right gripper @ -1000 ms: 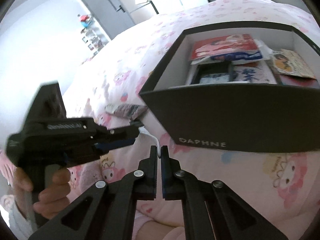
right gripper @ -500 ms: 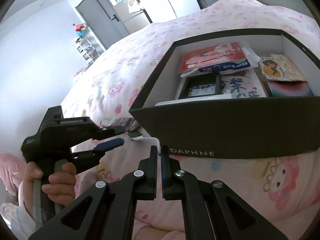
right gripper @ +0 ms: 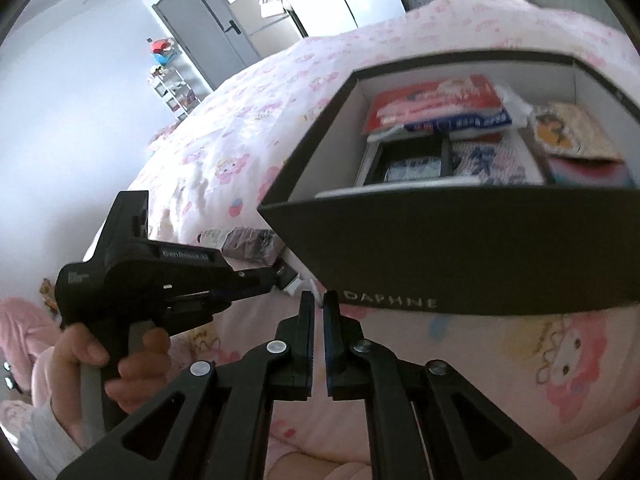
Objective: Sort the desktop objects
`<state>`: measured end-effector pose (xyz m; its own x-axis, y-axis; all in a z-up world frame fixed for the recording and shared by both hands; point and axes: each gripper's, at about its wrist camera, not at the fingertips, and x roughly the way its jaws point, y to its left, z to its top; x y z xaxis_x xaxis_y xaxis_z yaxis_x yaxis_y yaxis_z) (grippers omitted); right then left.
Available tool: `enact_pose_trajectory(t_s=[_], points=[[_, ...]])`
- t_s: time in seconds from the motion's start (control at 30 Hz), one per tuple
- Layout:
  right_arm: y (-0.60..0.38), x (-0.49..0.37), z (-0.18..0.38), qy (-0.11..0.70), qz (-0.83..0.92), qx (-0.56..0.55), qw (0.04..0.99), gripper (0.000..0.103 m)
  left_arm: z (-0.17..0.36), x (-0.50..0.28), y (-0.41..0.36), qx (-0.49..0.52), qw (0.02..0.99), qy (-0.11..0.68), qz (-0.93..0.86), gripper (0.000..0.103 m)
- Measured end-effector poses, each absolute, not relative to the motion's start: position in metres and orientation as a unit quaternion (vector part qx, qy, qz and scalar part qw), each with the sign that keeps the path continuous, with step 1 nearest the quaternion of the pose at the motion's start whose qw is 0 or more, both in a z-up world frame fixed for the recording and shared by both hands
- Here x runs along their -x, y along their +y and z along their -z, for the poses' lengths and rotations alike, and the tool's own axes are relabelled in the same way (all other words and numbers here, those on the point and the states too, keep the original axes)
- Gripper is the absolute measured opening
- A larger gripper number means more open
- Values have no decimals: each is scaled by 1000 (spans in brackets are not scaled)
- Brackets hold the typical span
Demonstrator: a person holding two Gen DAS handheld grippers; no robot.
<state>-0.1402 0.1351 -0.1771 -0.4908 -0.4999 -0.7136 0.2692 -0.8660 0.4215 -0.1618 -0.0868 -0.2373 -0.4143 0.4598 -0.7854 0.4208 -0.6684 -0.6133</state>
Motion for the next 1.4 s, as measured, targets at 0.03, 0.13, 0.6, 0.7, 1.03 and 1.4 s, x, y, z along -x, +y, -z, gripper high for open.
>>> enact_pose_trajectory(t_s=[0.03,0.13,0.6,0.7,1.03,1.4], points=[[136,140,177,-130,854,-451,226,4,233,160,-88,534,18,-410,-740,1],[136,138,174,-135,853,-448,232,4,225,155,-88,521,29,-412,-747,1],[130,128,162,-127,856,-428,260,4,254,153,-78,559,84,-473,-676,40],[129,128,164,-121,857,-431,255,4,244,153,-69,560,79,-426,-706,19],[126,129,161,-114,850,-434,275,5,206,127,-56,533,77,-337,-772,4],[111,130,180,-118,808,-478,324,17,191,123,-48,523,115,-300,-790,4]])
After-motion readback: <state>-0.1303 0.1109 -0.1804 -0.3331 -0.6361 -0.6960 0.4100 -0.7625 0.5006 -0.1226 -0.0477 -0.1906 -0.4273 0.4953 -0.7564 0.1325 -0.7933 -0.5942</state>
